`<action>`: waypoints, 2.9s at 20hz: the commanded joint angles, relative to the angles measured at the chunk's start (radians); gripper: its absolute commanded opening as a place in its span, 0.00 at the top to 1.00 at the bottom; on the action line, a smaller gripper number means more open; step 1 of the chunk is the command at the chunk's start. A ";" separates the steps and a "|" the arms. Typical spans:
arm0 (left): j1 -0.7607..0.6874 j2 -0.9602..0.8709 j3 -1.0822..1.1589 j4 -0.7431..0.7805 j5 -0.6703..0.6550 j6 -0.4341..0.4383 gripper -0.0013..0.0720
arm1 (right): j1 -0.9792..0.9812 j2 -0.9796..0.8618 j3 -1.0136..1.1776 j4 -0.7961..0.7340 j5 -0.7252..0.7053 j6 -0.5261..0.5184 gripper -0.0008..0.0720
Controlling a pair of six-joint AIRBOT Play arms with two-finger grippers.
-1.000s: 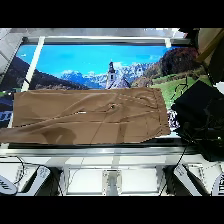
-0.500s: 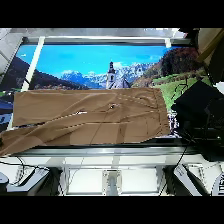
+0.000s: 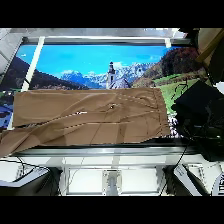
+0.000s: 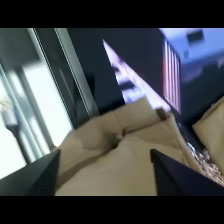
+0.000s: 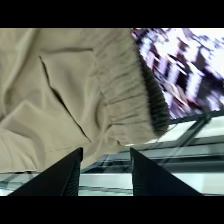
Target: Fold the clothes and pants, and hang the long-sleeved shirts on hangers.
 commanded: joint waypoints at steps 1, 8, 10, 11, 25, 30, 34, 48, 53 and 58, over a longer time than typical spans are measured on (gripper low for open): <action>-0.030 -0.097 0.011 -0.087 -0.026 0.121 0.23 | 0.000 0.000 0.000 0.030 0.002 0.023 0.50; -0.132 -0.214 0.122 -0.114 -0.027 0.152 0.23 | 0.000 0.001 0.000 0.033 0.050 0.052 0.50; -0.138 -0.228 0.137 -0.115 -0.048 0.153 0.35 | 0.000 0.001 0.000 0.034 0.049 0.052 0.50; -0.138 -0.233 0.138 -0.114 -0.064 0.157 0.35 | 0.000 0.001 0.000 0.034 0.048 0.052 0.50; -0.142 -0.301 0.227 -0.036 -0.144 0.230 0.35 | 0.000 0.001 0.000 0.057 0.047 0.058 0.50; -0.172 -0.353 0.235 -0.039 -0.146 0.231 0.38 | 0.000 0.001 0.000 0.078 0.051 0.078 0.50; -0.193 -0.354 0.279 -0.039 -0.150 0.231 0.97 | 0.000 0.001 0.000 0.079 0.054 0.079 0.50; -0.201 -0.356 0.519 -0.276 -0.114 0.171 0.00 | 0.000 0.001 0.000 0.082 0.056 0.100 0.50; -0.089 -0.277 0.497 -0.139 -0.276 0.119 0.01 | -0.001 0.085 0.000 0.009 0.045 0.014 0.50; 0.238 -0.122 0.165 -0.180 -0.222 0.124 0.02 | -0.001 0.170 -0.001 -0.074 0.079 0.053 0.50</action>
